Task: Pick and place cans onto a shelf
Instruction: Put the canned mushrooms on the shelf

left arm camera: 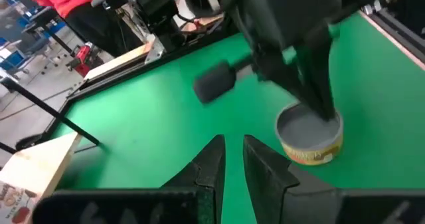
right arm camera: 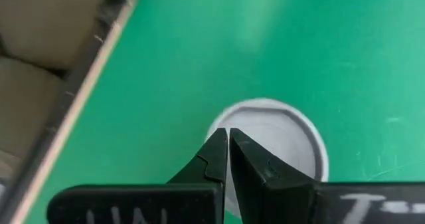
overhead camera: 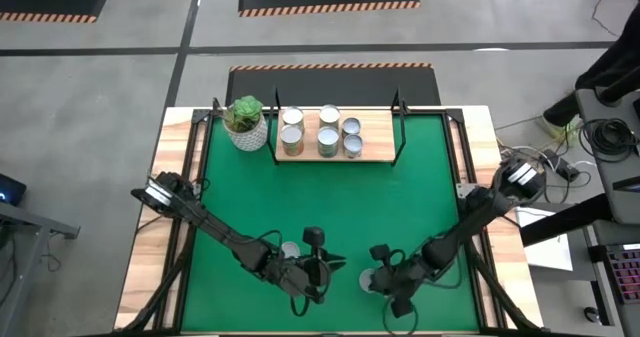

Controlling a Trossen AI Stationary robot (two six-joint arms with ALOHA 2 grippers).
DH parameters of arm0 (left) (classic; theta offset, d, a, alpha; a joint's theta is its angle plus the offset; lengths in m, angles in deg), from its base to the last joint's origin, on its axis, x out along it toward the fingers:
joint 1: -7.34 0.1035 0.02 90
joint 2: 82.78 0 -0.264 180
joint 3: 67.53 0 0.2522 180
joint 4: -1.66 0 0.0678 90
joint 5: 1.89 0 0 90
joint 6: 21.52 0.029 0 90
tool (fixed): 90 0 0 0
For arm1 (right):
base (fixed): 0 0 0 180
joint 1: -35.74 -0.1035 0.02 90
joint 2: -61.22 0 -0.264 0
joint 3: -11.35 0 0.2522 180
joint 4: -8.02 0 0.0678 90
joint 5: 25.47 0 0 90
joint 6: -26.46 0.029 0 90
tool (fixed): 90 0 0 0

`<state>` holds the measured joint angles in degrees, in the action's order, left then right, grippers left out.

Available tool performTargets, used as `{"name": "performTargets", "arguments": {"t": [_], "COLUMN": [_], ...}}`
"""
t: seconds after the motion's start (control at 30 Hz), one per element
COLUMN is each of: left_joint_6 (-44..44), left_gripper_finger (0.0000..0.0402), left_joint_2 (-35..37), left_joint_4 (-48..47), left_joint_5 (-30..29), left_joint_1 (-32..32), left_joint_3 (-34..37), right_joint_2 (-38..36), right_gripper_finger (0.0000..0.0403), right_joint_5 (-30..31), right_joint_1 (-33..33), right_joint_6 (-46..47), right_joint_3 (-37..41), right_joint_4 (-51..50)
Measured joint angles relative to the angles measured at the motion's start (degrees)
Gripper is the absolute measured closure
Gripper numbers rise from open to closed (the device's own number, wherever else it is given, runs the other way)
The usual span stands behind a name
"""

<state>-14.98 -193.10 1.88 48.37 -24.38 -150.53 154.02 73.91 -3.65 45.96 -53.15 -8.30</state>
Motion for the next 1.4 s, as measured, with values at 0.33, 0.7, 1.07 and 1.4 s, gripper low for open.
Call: {"name": "performTargets", "arguments": {"t": [0.33,0.7,1.07,1.4], "left_joint_6": [8.6,0.4,-1.3,-1.3], "left_gripper_finger": [0.0365,0.0365,0.0365,0.0365], "left_joint_2": [1.7,2.4,2.4,2.3], "left_joint_4": [-0.6,-11.9,-11.4,-11.0], "left_joint_5": [-4.2,-7.0,-6.8,-6.8], "left_joint_1": [-0.7,-0.7,-0.7,-0.7], "left_joint_3": [-1.0,-0.7,-0.7,-0.7], "right_joint_2": [5.5,-2.1,1.7,5.9], "right_gripper_finger": [0.0394,0.0393,0.0282,0.0248], "right_joint_5": [12.7,12.6,6.7,9.4], "right_joint_1": [6.4,9.1,8.5,8.8], "right_joint_6": [-1.1,-8.0,-6.1,-6.2], "right_joint_3": [-4.7,-4.3,-4.3,-4.8], "right_joint_4": [-4.8,-7.8,-7.5,-7.0]}}
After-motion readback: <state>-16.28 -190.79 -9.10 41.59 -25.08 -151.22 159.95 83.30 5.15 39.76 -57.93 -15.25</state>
